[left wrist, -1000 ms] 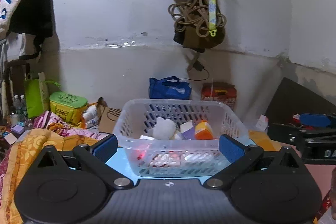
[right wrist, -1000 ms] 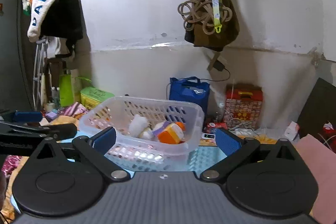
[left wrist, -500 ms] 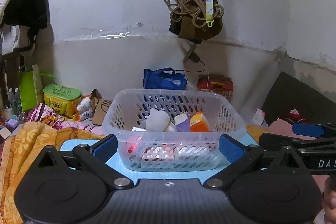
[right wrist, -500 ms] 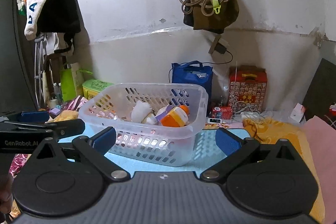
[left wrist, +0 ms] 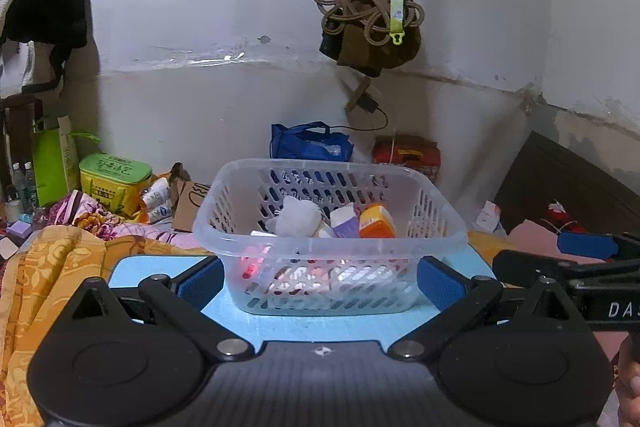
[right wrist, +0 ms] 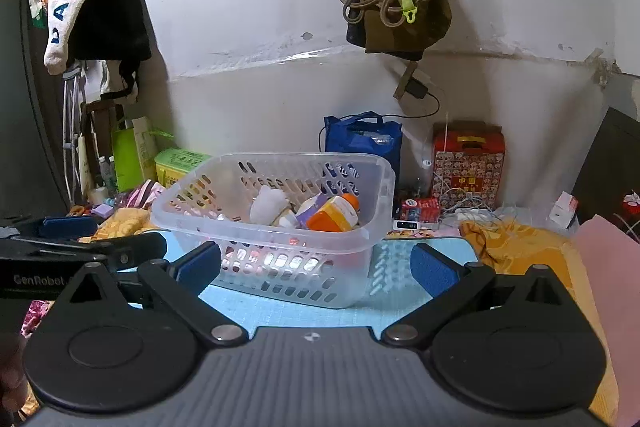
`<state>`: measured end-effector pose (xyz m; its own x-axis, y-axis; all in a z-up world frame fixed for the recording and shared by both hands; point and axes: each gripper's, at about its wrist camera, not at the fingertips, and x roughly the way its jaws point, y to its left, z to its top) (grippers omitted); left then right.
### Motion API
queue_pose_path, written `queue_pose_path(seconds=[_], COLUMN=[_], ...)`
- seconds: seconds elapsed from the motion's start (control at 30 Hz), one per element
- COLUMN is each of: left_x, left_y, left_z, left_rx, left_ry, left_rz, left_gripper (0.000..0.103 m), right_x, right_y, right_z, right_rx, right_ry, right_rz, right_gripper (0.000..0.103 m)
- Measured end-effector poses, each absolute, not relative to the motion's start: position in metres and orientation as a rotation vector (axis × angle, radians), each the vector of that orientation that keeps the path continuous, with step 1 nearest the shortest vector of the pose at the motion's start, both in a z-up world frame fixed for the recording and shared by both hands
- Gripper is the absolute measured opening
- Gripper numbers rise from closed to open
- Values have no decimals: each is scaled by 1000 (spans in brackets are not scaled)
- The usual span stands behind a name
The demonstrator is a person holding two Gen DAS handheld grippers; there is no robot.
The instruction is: Organize objects
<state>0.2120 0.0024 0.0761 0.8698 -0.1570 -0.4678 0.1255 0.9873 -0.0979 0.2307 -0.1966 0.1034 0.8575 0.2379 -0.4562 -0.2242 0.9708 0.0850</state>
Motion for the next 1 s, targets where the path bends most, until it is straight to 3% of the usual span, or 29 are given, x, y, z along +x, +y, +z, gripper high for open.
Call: queue_pose_path(seconds=[1.0], left_x=[215], left_y=[-5], left_z=[69], left_rx=[-66], left_ry=[519], left_rz=[-152], left_gripper=[103], right_x=[231], right_y=[-204], right_z=[101], right_rx=[26], right_ry=[494], right_rz=[217], right_gripper=[103])
